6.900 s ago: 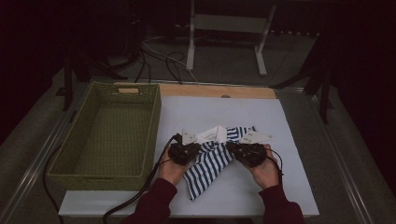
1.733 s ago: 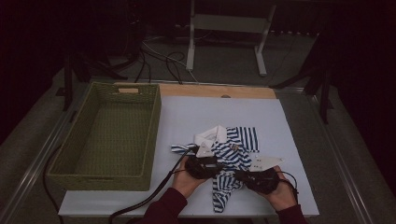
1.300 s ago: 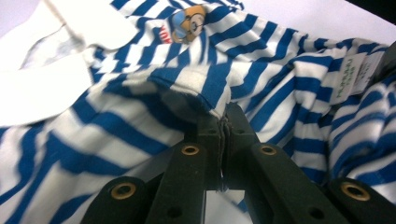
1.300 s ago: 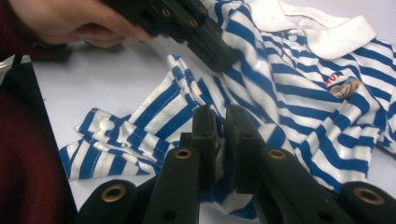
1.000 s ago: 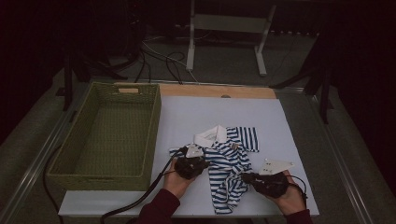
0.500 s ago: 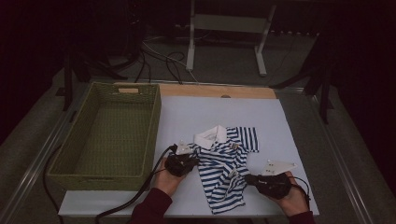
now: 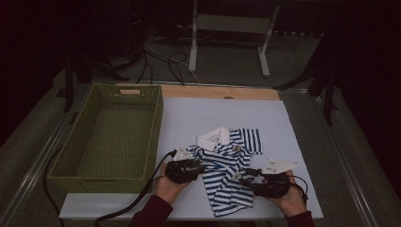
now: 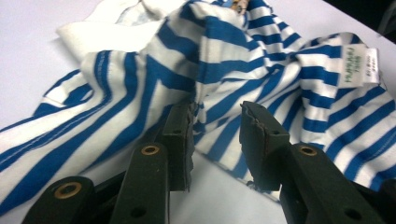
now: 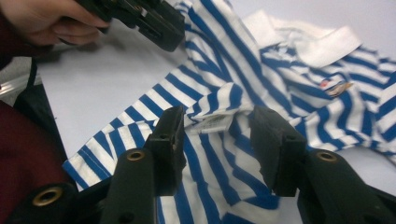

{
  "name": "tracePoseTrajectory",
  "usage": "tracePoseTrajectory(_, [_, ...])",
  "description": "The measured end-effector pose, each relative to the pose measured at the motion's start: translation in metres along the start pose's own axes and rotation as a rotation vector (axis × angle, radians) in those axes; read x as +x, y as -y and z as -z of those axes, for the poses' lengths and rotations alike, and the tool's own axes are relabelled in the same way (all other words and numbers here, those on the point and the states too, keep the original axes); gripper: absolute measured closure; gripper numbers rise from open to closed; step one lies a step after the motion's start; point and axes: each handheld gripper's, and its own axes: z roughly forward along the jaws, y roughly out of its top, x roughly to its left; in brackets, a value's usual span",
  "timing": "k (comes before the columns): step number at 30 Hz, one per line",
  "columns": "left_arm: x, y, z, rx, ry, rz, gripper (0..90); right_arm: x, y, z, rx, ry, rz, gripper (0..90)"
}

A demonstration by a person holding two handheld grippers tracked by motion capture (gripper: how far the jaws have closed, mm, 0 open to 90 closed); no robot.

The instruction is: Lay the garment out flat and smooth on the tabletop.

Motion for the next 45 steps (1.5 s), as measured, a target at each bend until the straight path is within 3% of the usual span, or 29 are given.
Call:
tracePoseTrajectory(4, [-0.005, 0.000, 0.002, -0.011, 0.012, -0.011, 62.8, 0.002, 0.000, -0.014, 0.056, 0.017, 0.001, 54.2])
tracePoseTrajectory(7, [-0.008, 0.001, 0.003, -0.018, 0.018, -0.018, 60.6, 0.003, 0.001, -0.020, 0.063, 0.017, 0.000, 52.0])
tracePoseTrajectory(11, [-0.012, 0.000, 0.004, -0.031, 0.028, -0.030, 59.6, 0.006, 0.000, -0.029, 0.088, 0.060, 0.016, 54.1])
tracePoseTrajectory(12, [-0.013, 0.000, 0.004, -0.037, 0.034, -0.031, 59.6, 0.006, 0.000, -0.031, 0.093, 0.074, 0.021, 55.8])
tracePoseTrajectory(14, [-0.014, 0.000, 0.004, -0.034, 0.037, -0.035, 59.6, 0.006, -0.001, -0.033, 0.093, 0.082, 0.020, 69.2])
tracePoseTrajectory(17, [-0.016, 0.000, 0.003, -0.029, 0.044, -0.041, 59.6, 0.006, -0.002, -0.034, 0.101, 0.105, 0.022, 81.7])
tracePoseTrajectory(19, [-0.019, 0.001, 0.001, -0.023, 0.050, -0.048, 59.7, 0.004, -0.002, -0.031, 0.093, 0.118, 0.014, 88.3])
tracePoseTrajectory(24, [-0.024, 0.003, -0.003, -0.010, 0.061, -0.059, 61.0, 0.000, -0.002, -0.024, 0.068, 0.136, -0.002, 89.2])
tracePoseTrajectory(33, [-0.041, 0.010, -0.018, 0.057, 0.103, -0.106, 61.1, -0.014, 0.002, -0.005, 0.024, 0.185, -0.065, 89.2])
tracePoseTrajectory(40, [-0.041, 0.012, -0.017, 0.067, 0.084, -0.112, 57.7, -0.023, 0.007, 0.005, 0.012, 0.227, -0.099, 89.2])
tracePoseTrajectory(45, [-0.035, 0.012, -0.012, 0.061, 0.033, -0.099, 54.0, -0.027, 0.010, 0.011, 0.013, 0.248, -0.109, 89.2])
